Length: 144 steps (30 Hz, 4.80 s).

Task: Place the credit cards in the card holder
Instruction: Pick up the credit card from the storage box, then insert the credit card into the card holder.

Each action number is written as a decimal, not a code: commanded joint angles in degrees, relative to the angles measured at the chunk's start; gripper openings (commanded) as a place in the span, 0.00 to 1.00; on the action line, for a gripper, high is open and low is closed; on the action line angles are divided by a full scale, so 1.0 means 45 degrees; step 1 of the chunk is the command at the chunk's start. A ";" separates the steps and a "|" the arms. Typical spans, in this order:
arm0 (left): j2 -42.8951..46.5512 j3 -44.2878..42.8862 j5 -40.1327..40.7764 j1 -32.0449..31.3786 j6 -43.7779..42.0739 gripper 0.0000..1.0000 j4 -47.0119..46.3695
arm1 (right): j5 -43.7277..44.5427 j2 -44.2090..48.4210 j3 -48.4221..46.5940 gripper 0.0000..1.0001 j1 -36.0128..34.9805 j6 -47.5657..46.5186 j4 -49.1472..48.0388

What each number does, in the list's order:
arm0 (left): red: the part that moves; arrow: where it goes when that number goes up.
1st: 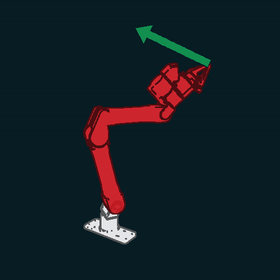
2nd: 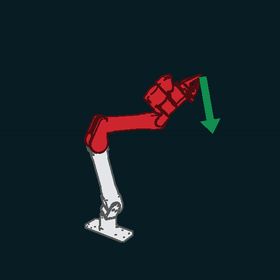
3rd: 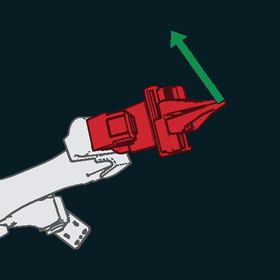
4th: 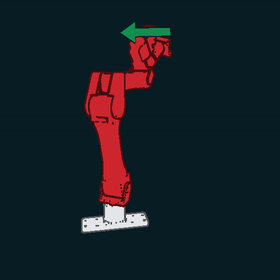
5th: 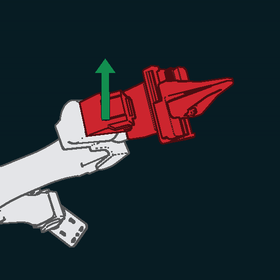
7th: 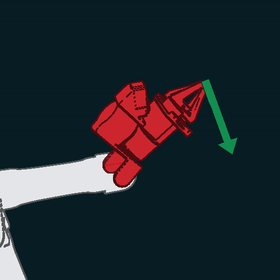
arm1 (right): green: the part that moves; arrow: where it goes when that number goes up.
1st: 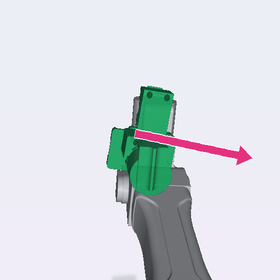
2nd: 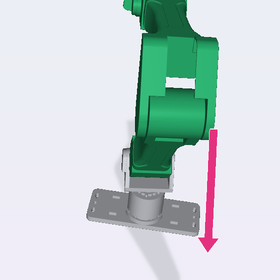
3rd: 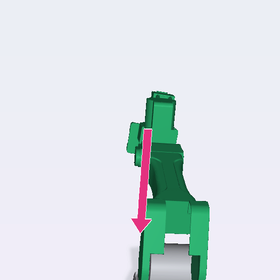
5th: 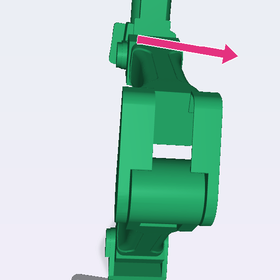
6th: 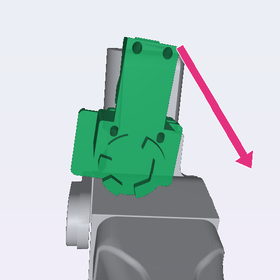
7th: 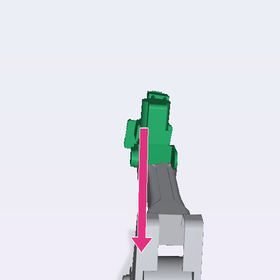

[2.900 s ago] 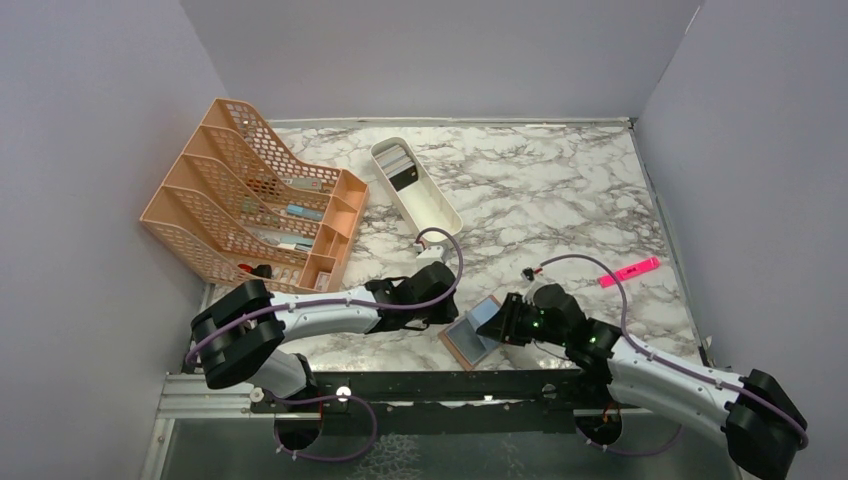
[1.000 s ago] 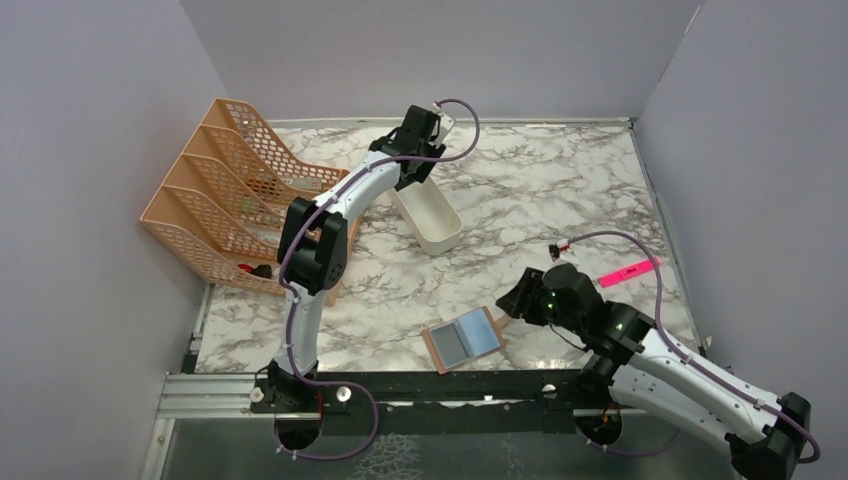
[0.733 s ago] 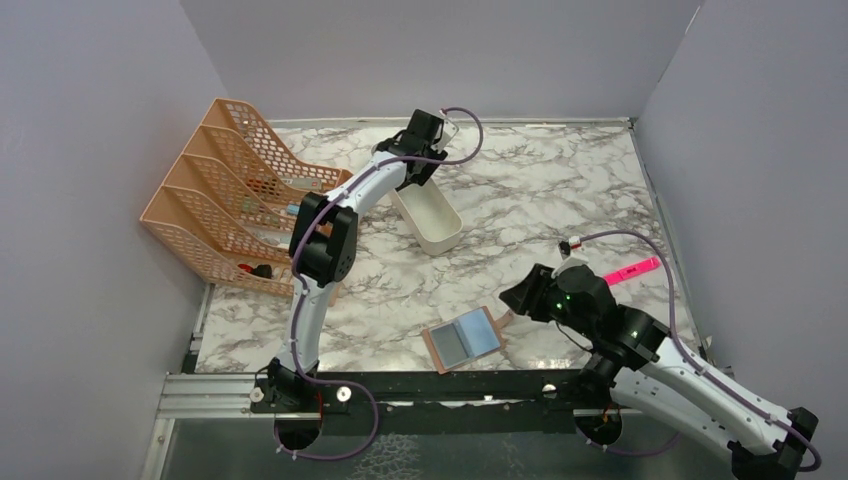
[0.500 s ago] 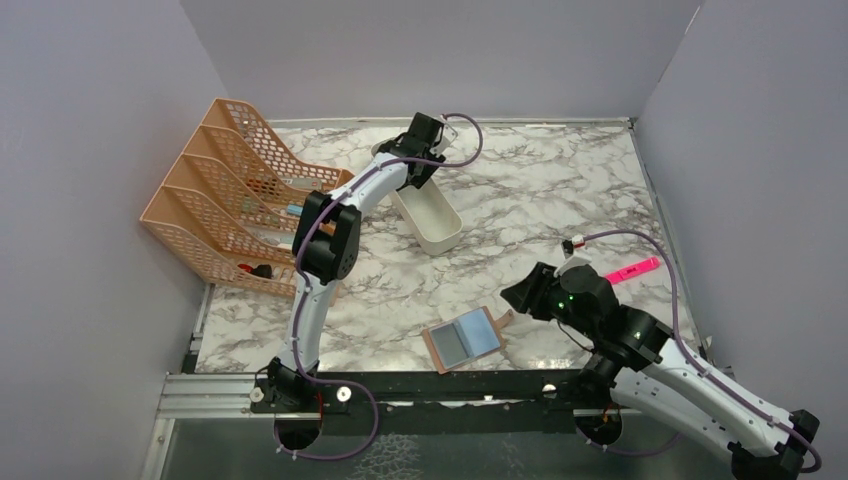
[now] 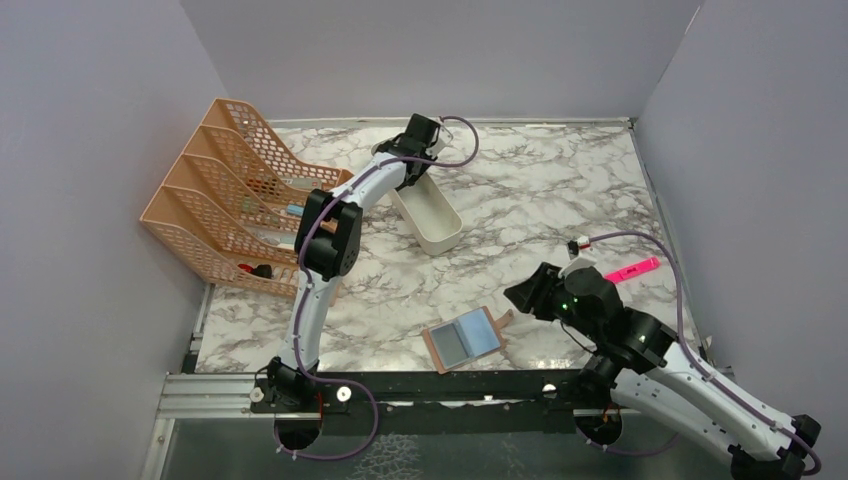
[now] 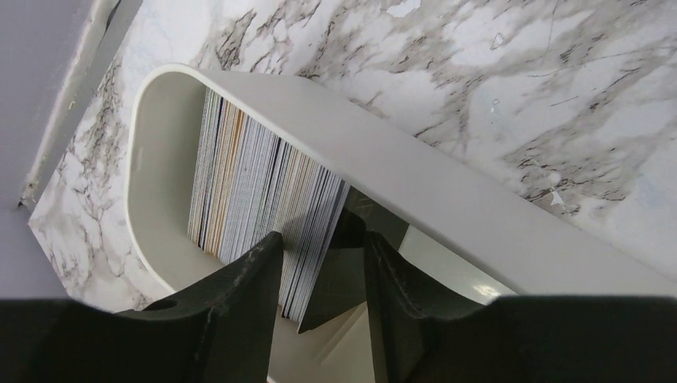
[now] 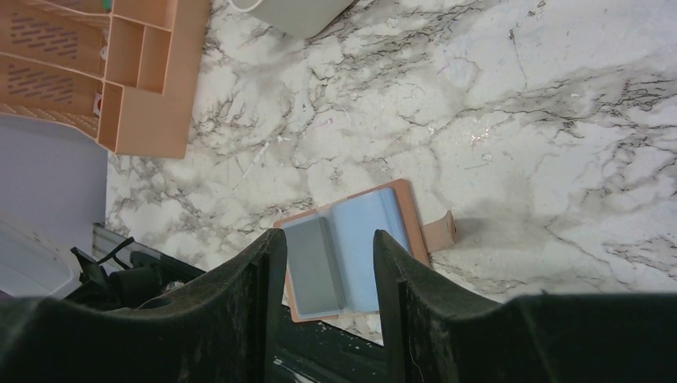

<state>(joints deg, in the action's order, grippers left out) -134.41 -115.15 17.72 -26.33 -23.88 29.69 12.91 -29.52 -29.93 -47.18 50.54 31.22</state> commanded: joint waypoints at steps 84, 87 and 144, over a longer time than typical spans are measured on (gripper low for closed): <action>1.5885 1.7632 -1.3923 -0.1797 1.8707 0.00 -1.1932 | -0.4367 -0.2859 0.2581 0.12 -0.0043 0.3970 -1.3581; 1.5971 1.7840 -1.3596 -0.1794 1.8731 0.17 -1.1914 | -0.4353 -0.2674 0.2676 0.01 -0.0043 0.3732 -1.3313; 1.1419 1.8157 -0.5211 -0.5429 1.4887 0.09 -0.6711 | -0.4822 -0.5110 0.4872 0.01 -0.0043 0.0189 -1.0275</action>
<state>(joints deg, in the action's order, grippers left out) -80.58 -30.44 -9.72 -51.13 46.13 -2.35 -10.72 -51.72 -8.36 -47.20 50.06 -12.25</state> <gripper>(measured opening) 0.099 0.016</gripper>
